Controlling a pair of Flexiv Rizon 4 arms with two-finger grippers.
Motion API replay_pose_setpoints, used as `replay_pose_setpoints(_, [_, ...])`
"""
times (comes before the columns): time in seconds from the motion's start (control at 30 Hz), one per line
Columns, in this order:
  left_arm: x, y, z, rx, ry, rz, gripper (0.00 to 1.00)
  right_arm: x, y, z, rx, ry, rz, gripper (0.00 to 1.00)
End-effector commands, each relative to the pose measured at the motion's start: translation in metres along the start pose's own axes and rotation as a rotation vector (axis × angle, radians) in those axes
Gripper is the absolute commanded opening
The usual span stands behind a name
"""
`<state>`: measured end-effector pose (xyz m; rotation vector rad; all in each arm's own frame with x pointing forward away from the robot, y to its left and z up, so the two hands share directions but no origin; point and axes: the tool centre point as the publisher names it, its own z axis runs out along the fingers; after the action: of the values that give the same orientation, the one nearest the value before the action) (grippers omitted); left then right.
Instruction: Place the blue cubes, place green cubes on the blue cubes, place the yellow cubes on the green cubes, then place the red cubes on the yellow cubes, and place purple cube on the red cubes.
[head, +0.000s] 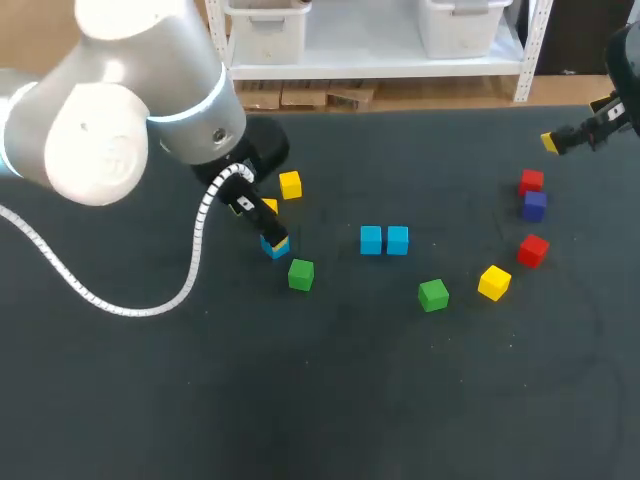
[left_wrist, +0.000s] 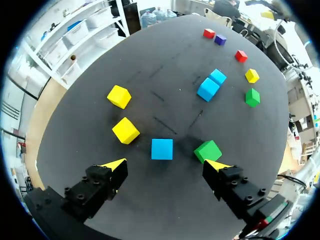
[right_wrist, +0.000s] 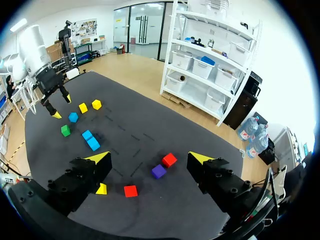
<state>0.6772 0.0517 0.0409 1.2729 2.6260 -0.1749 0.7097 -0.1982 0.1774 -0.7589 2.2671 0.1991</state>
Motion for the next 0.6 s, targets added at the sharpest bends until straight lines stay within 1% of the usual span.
replay_pose_setpoints(0.03, [-0.002, 0.005, 0.011, 0.018, 0.025, 0.024, 1.0, 0.001, 0.002, 0.002, 0.01, -0.006, 0.001, 1.0])
replay_pose_setpoints(0.13, [-0.002, 0.006, 0.019, 0.014, 0.045, 0.046, 1.0, 0.001, 0.002, 0.002, 0.01, -0.006, 0.001, 1.0])
replay_pose_setpoints(0.23, [-0.003, 0.007, 0.025, 0.004, 0.044, 0.079, 1.0, 0.001, 0.002, 0.002, 0.01, -0.006, 0.001, 1.0])
replay_pose_setpoints(0.27, [-0.003, 0.007, 0.027, 0.007, 0.046, 0.084, 0.93, 0.001, 0.002, 0.002, 0.01, -0.006, 0.001, 1.0])
replay_pose_setpoints(0.3, [-0.004, 0.007, 0.029, 0.014, 0.067, 0.076, 0.84, 0.001, 0.002, 0.002, 0.01, -0.006, 0.001, 1.0])
replay_pose_setpoints(0.33, [-0.004, 0.007, 0.03, 0.009, 0.072, 0.079, 1.0, 0.001, 0.002, 0.002, 0.01, -0.006, 0.001, 1.0])
replay_pose_setpoints(0.6, [-0.003, 0.01, 0.042, 0.025, 0.086, 0.075, 1.0, 0.001, 0.002, 0.002, 0.01, -0.006, 0.001, 1.0])
